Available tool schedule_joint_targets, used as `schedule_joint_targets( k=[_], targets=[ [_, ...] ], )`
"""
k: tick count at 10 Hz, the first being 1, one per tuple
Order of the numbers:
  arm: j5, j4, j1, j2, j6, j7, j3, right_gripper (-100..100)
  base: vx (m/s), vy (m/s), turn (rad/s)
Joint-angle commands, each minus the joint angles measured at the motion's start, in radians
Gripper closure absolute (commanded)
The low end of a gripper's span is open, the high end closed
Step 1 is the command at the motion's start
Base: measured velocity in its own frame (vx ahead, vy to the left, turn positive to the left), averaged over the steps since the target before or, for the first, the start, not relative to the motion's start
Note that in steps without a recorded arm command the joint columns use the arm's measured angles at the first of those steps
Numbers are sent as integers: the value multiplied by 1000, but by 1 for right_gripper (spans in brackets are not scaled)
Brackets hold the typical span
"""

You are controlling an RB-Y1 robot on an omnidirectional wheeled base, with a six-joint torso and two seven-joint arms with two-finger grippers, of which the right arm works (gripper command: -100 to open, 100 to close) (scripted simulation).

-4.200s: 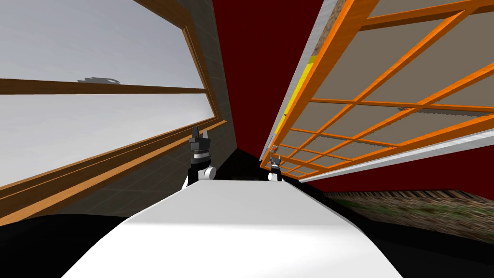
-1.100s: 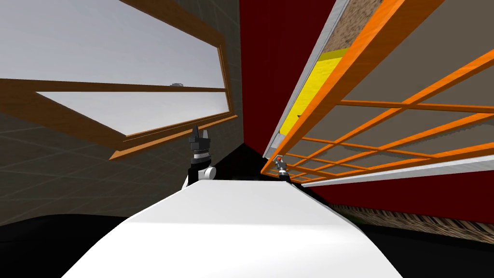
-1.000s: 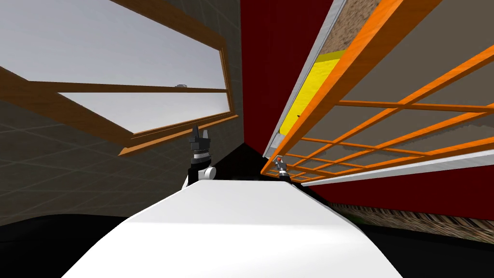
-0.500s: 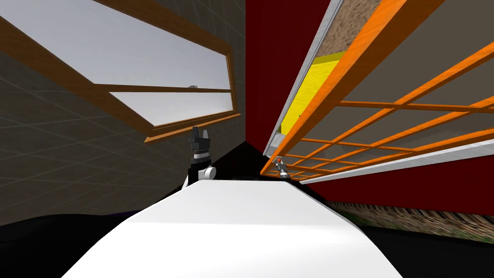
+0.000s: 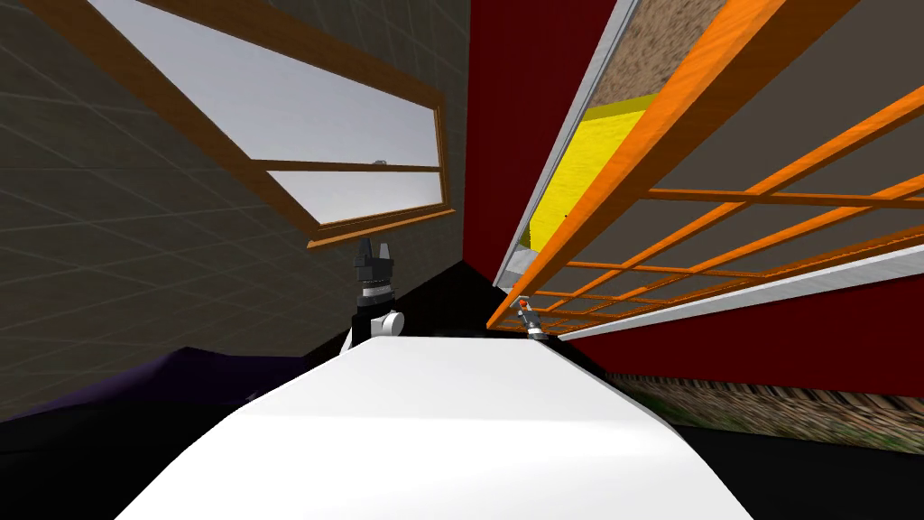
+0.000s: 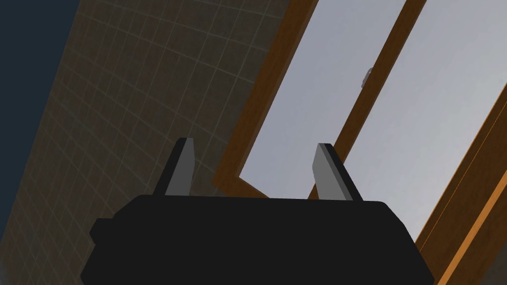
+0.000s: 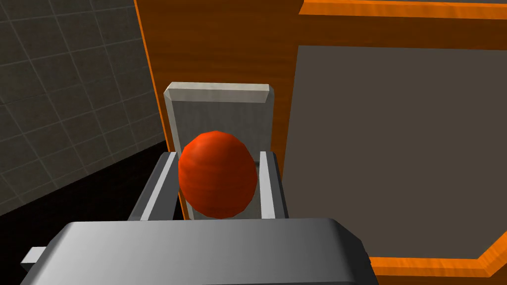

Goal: Pull the door open

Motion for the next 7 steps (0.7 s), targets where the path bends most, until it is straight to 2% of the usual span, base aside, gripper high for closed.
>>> schedule_joint_targets(
  k=[1, 2, 3, 4, 7],
  targets=[
    [9, 8, 11, -13, -28, -21, 16, 100, -211, -29, 81],
    [6, 16, 1, -7, -19, -15, 11, 100, -91, -15, 17],
    [16, 28, 10, -15, -43, -32, 24, 100, -155, -29, 139],
    [18, 30, 12, -17, -49, -35, 27, 100, -194, -54, 133],
    [32, 45, 23, -33, -90, -59, 44, 100, -187, -67, 116]
  ],
)
